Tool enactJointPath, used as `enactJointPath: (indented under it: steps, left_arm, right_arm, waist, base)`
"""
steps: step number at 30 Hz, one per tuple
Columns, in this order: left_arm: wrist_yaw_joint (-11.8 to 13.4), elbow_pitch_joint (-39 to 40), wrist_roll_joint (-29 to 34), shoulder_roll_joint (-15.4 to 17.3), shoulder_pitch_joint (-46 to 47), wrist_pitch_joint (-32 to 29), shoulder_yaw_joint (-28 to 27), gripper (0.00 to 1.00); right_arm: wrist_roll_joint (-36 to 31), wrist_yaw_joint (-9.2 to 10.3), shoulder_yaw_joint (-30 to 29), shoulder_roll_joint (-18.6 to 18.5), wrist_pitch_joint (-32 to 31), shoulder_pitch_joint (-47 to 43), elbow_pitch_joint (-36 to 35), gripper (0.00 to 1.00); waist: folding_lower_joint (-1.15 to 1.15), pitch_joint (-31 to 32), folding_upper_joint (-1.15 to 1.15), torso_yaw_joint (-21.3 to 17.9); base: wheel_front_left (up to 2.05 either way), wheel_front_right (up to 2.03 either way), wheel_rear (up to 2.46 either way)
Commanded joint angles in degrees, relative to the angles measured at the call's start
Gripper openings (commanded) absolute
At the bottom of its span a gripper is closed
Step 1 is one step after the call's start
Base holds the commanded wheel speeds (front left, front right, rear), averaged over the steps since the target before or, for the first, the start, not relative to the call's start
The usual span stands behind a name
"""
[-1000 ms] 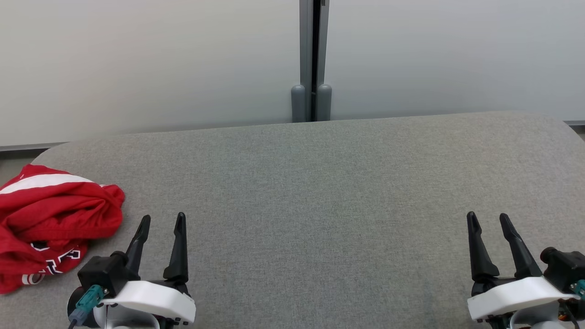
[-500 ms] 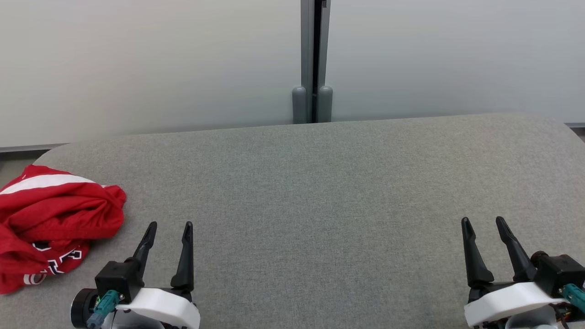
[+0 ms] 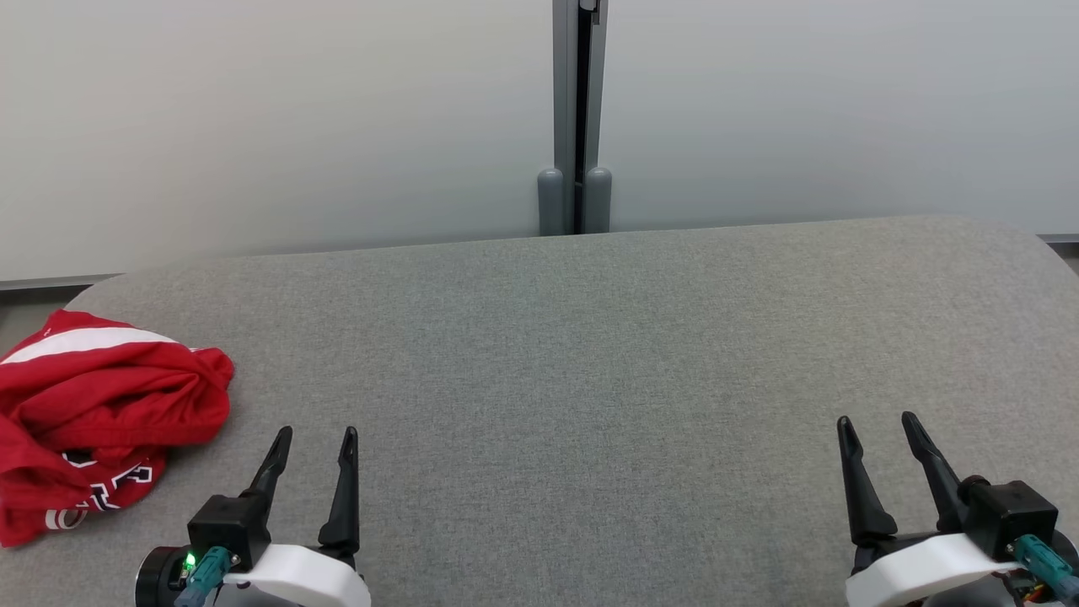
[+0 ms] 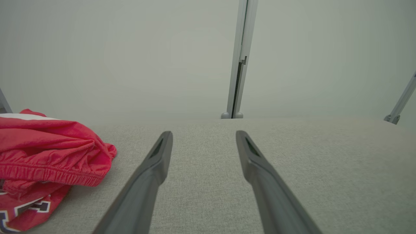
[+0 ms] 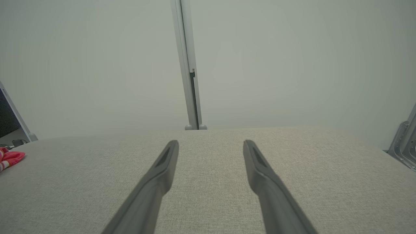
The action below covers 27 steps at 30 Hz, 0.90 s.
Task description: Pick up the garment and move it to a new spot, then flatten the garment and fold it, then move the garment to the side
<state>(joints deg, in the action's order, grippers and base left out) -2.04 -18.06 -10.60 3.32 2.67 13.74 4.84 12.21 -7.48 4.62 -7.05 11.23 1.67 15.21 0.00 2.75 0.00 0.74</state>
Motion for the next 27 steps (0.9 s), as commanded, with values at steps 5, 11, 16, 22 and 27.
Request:
enactJointPath:
  steps: [5, 11, 16, 22, 27]
  left_arm:
    - [-0.4, -1.6, 1.1, 0.1, 0.9, 0.9, -0.3, 1.00]
    - [-0.3, -3.0, 2.6, -0.1, 1.2, 1.5, -0.4, 1.00]
    - [-0.2, -3.6, 2.3, -0.2, 1.4, 1.5, -0.7, 1.00]
    - [-0.1, -3.8, 1.9, -0.3, 1.6, 1.5, -0.7, 1.00]
    - [0.0, -4.1, 1.7, -0.3, 1.7, 1.5, -0.7, 1.00]
  right_arm:
    - [-1.5, -0.02, 0.3, 0.2, 1.1, -0.3, 0.5, 1.00]
    - [-2.4, -0.02, 0.7, 0.4, 1.8, -0.5, 1.2, 1.00]
    - [-1.8, -0.02, 0.7, 0.4, 1.9, -0.3, 1.7, 1.00]
    - [-1.3, -0.02, 0.6, 0.2, 2.0, -0.4, 1.8, 1.00]
    - [-0.9, -0.02, 1.0, 0.1, 1.7, -0.4, 1.7, 1.00]
  waist:
    - [0.00, 0.2, 0.00, -0.1]
    - [0.00, 0.4, 0.00, -0.1]
    - [0.00, 0.5, 0.00, -0.2]
    - [0.00, 0.4, 0.00, -0.1]
    - [0.00, 0.4, 0.00, 0.0]
  base:
    - [0.00, 0.00, 0.00]
    - [0.00, 0.00, 0.00]
    - [0.00, 0.00, 0.00]
    - [0.00, 0.00, 0.00]
    - [0.00, 0.00, 0.00]
